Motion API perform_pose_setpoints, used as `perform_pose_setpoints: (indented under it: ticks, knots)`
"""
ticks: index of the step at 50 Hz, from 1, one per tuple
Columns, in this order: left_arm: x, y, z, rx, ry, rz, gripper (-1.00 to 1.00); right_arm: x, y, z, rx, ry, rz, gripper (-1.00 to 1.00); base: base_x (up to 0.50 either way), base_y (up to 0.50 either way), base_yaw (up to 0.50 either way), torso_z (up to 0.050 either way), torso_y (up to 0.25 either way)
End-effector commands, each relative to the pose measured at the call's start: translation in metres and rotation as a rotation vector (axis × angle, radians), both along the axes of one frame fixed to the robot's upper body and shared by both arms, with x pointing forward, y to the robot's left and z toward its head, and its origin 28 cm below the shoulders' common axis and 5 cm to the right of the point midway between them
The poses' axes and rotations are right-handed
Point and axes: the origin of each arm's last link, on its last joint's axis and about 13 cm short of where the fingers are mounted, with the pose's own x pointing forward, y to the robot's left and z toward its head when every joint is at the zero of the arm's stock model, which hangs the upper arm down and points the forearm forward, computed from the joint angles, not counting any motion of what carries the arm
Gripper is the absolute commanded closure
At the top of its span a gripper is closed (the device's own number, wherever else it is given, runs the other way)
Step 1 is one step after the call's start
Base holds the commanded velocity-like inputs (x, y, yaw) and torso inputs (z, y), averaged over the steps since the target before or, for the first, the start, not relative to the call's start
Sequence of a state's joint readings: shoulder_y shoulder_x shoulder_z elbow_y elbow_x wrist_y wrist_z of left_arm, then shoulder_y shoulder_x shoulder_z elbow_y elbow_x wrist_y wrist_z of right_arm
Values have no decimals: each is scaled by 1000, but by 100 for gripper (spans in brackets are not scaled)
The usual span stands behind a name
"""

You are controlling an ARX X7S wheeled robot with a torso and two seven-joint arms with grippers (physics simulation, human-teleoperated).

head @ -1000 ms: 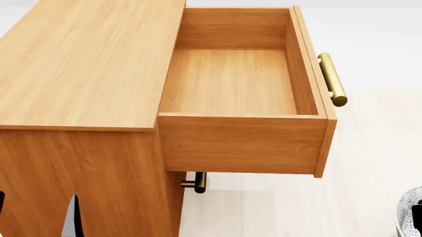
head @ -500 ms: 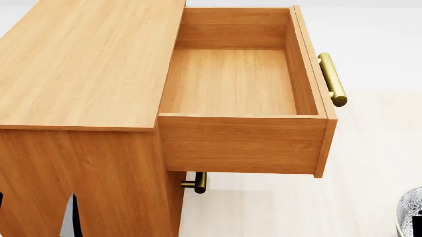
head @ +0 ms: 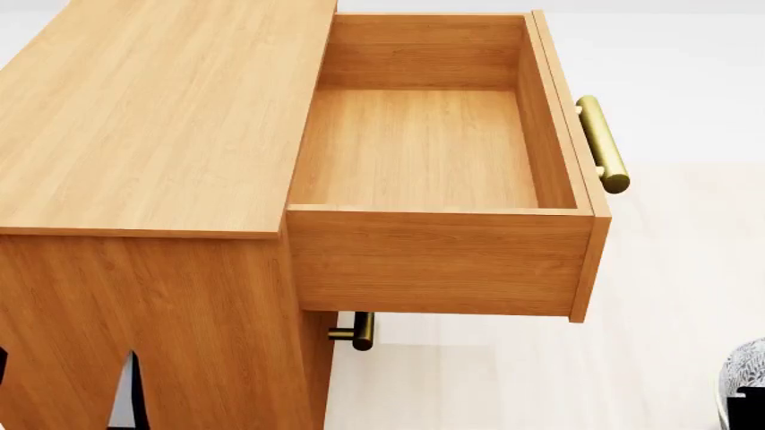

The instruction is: Put the bowl on top of the cabinet.

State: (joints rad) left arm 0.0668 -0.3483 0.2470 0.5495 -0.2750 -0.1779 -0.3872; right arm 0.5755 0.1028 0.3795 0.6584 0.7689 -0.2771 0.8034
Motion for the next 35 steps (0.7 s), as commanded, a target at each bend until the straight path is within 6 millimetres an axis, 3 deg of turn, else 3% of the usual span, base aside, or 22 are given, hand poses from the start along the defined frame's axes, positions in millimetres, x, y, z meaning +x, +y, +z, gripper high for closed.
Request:
perform_pose_setpoints:
  ticks: [1,23,24,35]
  knots:
    - [4,2,0,-6,-22,29,-100,3,4,-5,-5,-13,21,-100,0,0,0,0,0]
    - [6,2,-3,0,-14,31,-100,9,3,-19,13,3,38,-100,0,0,0,0,0]
    - [6,2,-3,0,-13,31,-100,9,3,-19,13,8,37,100,0,0,0,0,0]
    - [6,2,-2,-1,-14,28,-100,9,4,-16,2,6,33,100,0,0,0,0,0]
